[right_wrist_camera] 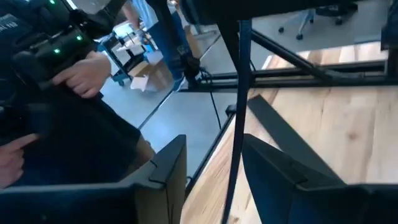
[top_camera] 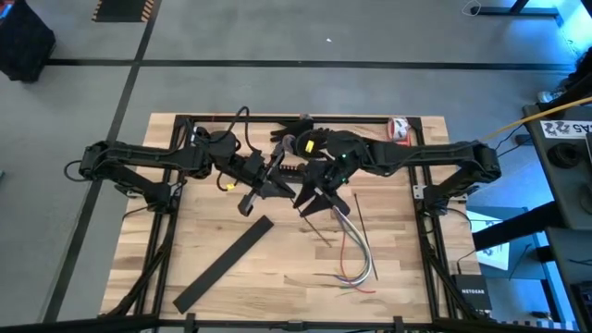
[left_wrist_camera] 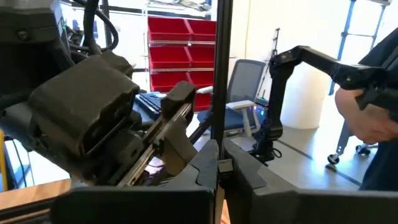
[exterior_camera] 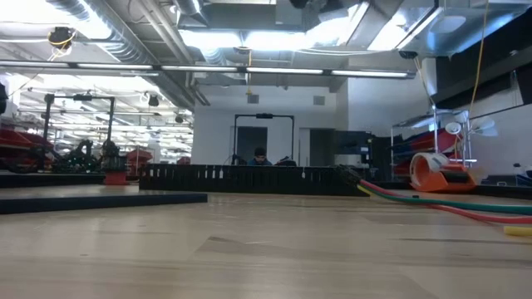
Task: Ziptie cables
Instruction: Prepare the black zip tie
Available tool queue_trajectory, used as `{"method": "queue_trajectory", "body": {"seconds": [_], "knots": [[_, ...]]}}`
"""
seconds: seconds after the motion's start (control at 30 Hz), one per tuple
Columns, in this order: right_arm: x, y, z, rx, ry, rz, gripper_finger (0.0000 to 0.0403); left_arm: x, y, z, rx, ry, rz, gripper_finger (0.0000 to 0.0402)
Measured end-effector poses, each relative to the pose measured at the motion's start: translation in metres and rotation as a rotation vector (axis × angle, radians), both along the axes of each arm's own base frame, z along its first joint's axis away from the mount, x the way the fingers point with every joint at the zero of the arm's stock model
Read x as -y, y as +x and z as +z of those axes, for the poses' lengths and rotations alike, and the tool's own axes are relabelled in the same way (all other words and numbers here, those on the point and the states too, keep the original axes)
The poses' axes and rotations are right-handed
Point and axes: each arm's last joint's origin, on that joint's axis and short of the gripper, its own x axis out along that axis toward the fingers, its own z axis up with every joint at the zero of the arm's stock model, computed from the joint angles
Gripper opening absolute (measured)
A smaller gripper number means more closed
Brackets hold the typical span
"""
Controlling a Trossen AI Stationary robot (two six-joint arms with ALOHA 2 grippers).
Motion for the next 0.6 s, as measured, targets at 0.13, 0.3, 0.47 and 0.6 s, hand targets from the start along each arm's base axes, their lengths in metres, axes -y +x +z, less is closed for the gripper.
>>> {"method": "queue_trajectory", "body": {"seconds": [0.13,0.3,0.47,0.6], "knots": [[0.000,0.002,0.003,0.036,0.000,0.002,0.0119,-0.001,0.000,0.000,0.002,0.001,0.002,0.0002],[-0.001,0.002,0.000,0.028,-0.012,0.006,0.0031,-0.001,0.000,0.000,0.000,-0.002,0.002,0.0008],[0.001,0.003,0.000,0.038,-0.043,-0.036,0.0010,-0.004,0.001,0.000,-0.026,-0.055,0.059,0.0020],[0.002,0.003,-0.001,0.019,-0.068,-0.111,0.0003,-0.011,-0.009,0.004,-0.052,-0.059,0.143,0.0042]]}}
